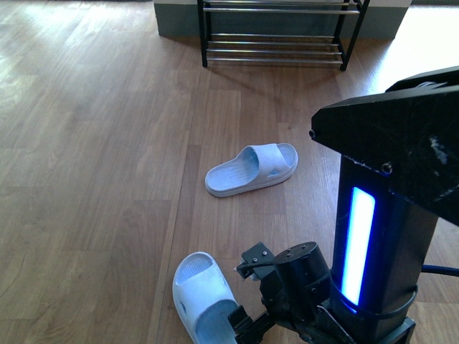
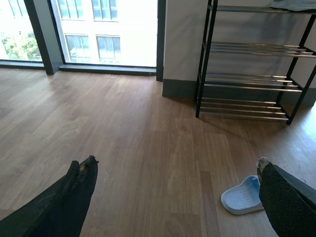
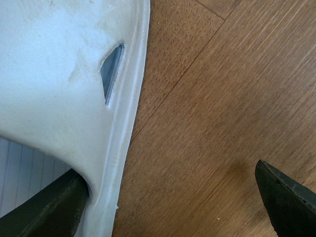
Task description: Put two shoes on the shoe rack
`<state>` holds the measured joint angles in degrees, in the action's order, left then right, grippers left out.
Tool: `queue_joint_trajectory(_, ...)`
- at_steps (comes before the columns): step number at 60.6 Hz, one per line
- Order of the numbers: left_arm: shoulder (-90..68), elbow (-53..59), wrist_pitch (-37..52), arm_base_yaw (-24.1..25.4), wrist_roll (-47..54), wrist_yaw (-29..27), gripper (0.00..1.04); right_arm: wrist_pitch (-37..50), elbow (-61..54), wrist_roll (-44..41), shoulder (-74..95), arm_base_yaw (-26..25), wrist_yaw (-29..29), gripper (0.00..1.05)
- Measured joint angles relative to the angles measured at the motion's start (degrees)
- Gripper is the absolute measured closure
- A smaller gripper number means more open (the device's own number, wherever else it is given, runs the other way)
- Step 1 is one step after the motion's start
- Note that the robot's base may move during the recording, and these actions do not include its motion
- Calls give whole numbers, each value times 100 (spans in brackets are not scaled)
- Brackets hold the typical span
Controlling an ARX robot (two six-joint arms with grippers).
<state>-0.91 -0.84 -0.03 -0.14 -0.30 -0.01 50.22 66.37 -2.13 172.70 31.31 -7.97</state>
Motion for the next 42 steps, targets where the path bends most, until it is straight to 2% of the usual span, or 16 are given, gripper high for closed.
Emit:
queue_joint_trajectory(13, 0, 0, 0, 0, 0, 0, 9, -31, 44, 212, 0, -15, -131, 9)
queue_joint_trajectory(16, 0, 0, 0, 0, 0, 0, 9, -39, 76, 256, 2, -15, -120, 14)
queue_joint_trajectory(26, 0, 0, 0, 0, 2, 0, 9, -96, 225, 461, 0, -17, -201, 52)
queue_joint_trajectory(32, 0, 0, 0, 0, 0, -2, 9, -114, 229, 522, -2, -17, -260, 66)
queue_joint_trajectory(42, 0, 0, 0, 0, 0, 0, 9, 11, 17, 723, -205, -52, -216, 101)
